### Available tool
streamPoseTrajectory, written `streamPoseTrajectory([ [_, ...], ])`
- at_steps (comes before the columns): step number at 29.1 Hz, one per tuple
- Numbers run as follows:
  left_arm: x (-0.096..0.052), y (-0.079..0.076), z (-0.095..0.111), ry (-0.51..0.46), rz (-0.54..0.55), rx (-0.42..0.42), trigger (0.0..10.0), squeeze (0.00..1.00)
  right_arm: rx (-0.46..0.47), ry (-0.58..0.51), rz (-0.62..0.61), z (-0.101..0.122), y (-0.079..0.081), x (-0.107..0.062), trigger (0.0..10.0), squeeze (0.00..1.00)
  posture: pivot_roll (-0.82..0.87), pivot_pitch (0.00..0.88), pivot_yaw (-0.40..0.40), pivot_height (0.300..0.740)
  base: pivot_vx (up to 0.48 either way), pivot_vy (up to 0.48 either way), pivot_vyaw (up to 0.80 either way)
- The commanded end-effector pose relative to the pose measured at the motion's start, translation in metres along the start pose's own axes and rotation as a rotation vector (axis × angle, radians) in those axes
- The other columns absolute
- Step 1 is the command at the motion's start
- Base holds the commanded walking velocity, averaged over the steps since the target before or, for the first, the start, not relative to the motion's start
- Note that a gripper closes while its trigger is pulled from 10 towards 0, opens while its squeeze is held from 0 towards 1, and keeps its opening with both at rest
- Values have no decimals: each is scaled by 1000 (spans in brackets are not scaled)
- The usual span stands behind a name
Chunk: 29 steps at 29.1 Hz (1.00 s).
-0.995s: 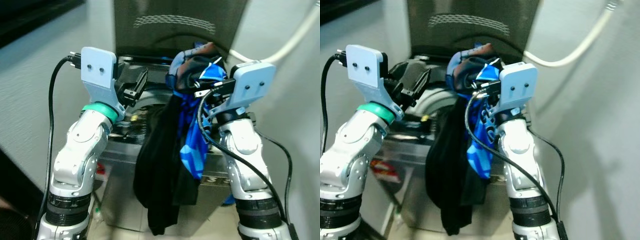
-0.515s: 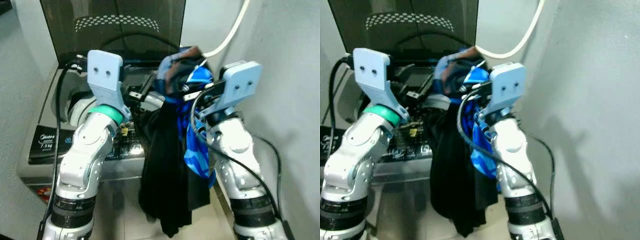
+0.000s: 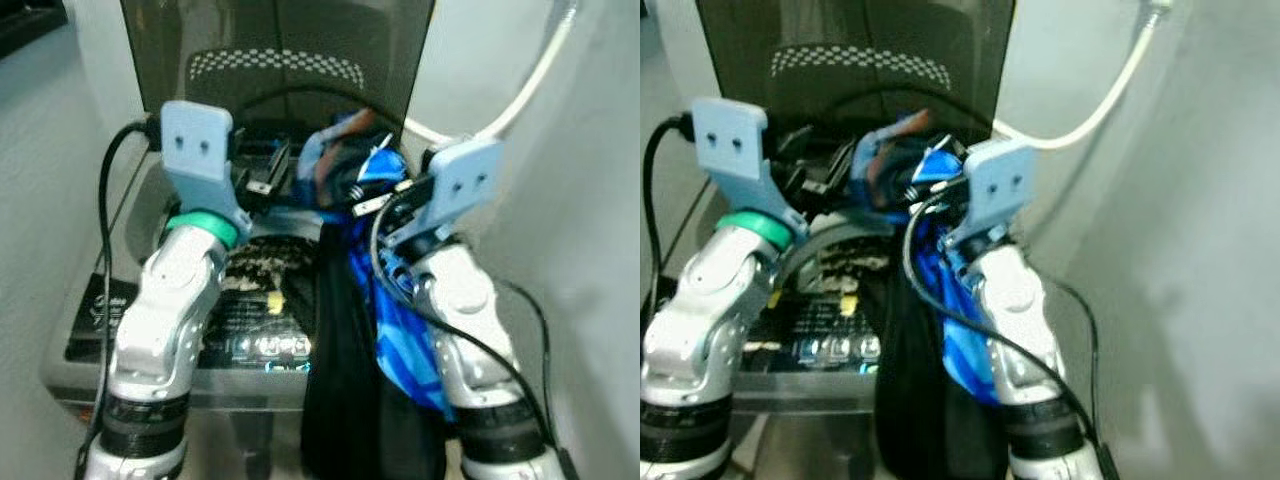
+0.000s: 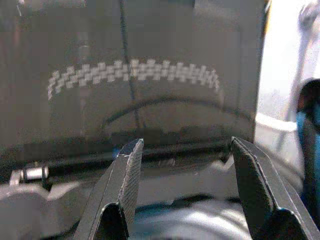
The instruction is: Clothes washing
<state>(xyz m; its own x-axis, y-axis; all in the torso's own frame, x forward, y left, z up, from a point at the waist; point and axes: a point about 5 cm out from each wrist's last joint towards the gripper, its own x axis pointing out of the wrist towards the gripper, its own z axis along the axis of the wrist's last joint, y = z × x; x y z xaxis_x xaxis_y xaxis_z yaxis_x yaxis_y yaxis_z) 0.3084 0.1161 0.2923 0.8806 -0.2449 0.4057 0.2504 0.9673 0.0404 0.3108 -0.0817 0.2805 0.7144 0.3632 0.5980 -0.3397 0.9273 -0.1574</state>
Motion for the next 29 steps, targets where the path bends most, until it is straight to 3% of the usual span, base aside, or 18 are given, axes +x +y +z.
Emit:
streamPoseTrajectory([
  [1, 0, -3, 0, 0, -15, -1, 10000, 0, 0, -11, -18, 2, -5, -2, 10000, 0, 143, 0, 34, 740, 0, 0, 0],
  [29, 2, -5, -2, 9, -23, 26, 10000, 0, -4, -8, -12, 1, -5, -2, 10000, 0, 143, 0, 36, 740, 0, -10, 0],
])
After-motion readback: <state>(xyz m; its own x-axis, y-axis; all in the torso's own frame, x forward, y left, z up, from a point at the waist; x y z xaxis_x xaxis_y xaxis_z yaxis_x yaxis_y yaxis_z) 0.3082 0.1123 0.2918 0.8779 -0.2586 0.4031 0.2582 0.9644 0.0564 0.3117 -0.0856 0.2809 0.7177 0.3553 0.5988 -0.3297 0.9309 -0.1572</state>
